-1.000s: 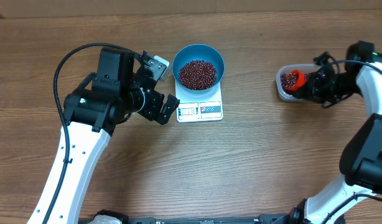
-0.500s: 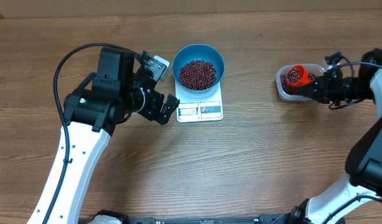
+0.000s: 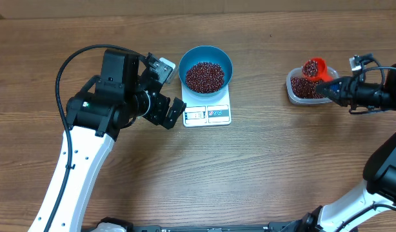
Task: Scoop item into bowl and weigh 150g on scale
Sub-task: 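Carry the filled scoop left over the teal bowl, then tilt the red scoop to pour beans into the teal bowl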
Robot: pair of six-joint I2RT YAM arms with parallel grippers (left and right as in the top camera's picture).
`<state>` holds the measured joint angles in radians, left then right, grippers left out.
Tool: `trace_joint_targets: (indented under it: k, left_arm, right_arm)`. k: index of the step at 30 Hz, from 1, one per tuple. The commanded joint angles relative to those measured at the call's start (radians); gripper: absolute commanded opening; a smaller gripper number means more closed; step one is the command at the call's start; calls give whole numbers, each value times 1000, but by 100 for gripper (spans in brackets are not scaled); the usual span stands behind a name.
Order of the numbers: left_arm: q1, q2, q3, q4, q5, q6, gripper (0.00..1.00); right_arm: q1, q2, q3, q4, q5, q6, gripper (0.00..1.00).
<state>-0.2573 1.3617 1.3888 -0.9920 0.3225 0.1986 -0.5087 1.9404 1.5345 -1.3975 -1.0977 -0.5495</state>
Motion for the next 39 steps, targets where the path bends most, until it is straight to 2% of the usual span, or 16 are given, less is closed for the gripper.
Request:
trace_joint_targets:
  k: [1,7,9,14,18,22,31,39]
  left_arm:
    - [2,6,14,2,7,15,100]
    - [2,6,14,2,7,15,100]
    - [2,6,14,2,7,15,100]
    - [2,6,14,2,7,15,99]
    - [2,6,14,2,7,15,100]
    - [2,6,14,2,7,15,99]
    - [2,6,14,2,7,15,100]
    - [2,6,14,2,7,15,100]
  right_arm:
    - [58,1,-9,0,-114,-32,4]
    - [181,1,-8,21,-159,-14,4]
    - [227,1,-8,54,-158,35,4]
    - [347,1,-7,207,-121,243,4]
    - [441,1,6,328,-8,420,4]
    - [536,1,65,383,97,533,4]
    - [706,1,179,383,366,607,4]
    - [815,1,196,394,605,632,4]
